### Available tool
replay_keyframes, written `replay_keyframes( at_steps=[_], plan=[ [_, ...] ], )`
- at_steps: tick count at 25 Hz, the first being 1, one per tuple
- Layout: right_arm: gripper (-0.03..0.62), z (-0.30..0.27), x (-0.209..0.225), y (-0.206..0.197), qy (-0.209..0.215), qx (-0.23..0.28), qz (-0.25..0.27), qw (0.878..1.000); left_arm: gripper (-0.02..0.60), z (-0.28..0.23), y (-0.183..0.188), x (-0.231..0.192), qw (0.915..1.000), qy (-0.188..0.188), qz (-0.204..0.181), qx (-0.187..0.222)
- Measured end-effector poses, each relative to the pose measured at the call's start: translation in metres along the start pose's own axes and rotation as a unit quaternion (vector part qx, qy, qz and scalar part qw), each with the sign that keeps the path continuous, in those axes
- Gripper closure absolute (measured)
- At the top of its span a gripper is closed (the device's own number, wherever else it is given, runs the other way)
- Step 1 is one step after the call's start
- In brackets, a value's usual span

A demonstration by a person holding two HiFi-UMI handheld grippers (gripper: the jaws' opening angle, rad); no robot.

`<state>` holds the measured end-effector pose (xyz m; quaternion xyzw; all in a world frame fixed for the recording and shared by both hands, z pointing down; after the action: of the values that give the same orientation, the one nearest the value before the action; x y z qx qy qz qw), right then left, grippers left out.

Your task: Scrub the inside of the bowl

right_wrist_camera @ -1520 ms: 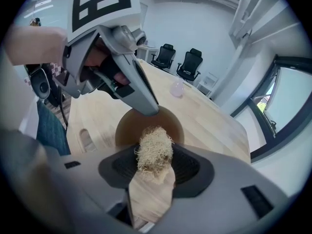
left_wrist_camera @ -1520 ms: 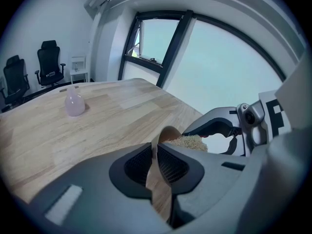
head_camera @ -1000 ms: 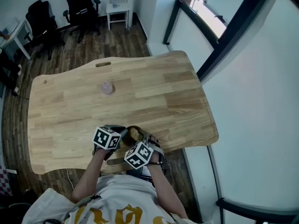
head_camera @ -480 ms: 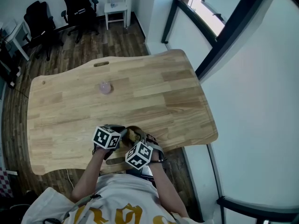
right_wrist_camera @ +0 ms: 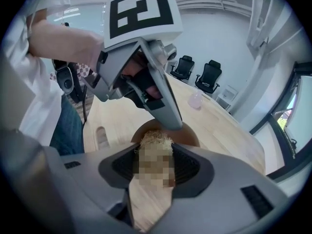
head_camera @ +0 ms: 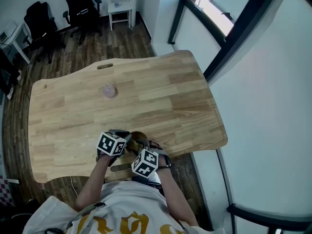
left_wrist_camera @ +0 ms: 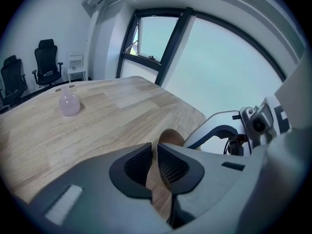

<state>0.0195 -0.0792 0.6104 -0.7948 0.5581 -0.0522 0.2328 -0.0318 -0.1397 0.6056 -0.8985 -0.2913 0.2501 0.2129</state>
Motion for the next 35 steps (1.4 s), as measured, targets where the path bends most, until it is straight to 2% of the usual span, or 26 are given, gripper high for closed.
replay_keyframes(
  at_steps=[4, 10, 18, 30, 35],
  plan=[
    [0.411, -0.004, -0.001, -0.009, 0.005, -0.028, 0.01, 1.0, 0.549, -0.003, -0.001, 0.001, 0.9999, 0.004, -0.005, -0.009],
    [0.41, -0.006, 0.007, -0.023, -0.005, -0.064, -0.021, 0.998, 0.548, -0.007, 0.001, 0.005, 0.9997, 0.007, -0.02, -0.012],
    [0.41, -0.008, 0.01, -0.028, -0.014, -0.084, -0.068, 0.994, 0.548, -0.01, 0.0, 0.009, 0.9994, 0.006, -0.027, -0.021],
    [0.41, -0.004, 0.027, -0.019, -0.058, -0.079, -0.108, 0.989, 0.543, -0.005, -0.001, 0.006, 0.9996, -0.01, -0.02, -0.015],
    [0.41, -0.001, 0.03, -0.009, -0.072, -0.063, -0.104, 0.99, 0.541, 0.0, 0.0, 0.005, 0.9997, -0.012, -0.02, -0.007]
  ],
)
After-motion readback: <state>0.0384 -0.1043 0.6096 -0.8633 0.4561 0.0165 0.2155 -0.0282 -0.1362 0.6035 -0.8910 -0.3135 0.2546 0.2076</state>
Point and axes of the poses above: the fingertips, and each gripper's own axes: z backward along the fingers, x to its right, y out of its top, the point moved 4 cm from there along z, backward along the fingers, and after that the axes turned 6 degrees about -x, right-handed, at the moved point
